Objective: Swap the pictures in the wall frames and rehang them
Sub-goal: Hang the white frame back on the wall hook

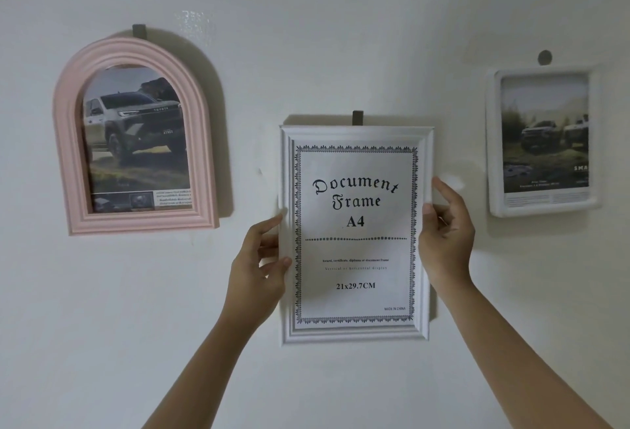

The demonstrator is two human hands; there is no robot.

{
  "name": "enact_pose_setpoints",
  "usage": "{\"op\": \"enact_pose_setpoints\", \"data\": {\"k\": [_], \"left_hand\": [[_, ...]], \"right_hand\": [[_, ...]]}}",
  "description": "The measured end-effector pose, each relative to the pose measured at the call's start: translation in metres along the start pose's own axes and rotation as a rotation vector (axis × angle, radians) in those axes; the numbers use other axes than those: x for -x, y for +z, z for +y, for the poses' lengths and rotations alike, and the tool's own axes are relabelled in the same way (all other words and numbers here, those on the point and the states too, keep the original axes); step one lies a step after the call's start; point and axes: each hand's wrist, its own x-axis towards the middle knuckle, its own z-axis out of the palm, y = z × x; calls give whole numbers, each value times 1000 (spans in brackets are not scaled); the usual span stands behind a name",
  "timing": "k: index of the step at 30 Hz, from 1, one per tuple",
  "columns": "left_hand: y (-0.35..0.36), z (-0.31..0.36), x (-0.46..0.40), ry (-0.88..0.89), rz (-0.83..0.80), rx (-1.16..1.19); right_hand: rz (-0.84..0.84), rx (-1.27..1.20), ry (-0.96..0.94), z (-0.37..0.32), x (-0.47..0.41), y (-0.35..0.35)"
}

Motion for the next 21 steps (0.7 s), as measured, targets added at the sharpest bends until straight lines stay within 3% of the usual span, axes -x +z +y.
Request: {"op": "enact_pose_setpoints", "data": {"k": [8,14,21], "left_hand": [[0,1,3,11,7,-25],[0,4,14,94,20,-194],[1,8,22,76,16,-272]], "right_hand": [[-12,34,-2,-3,1,-3],[-51,122,38,-3,13,-7],[-68,218,58,-25,29,-10]]}}
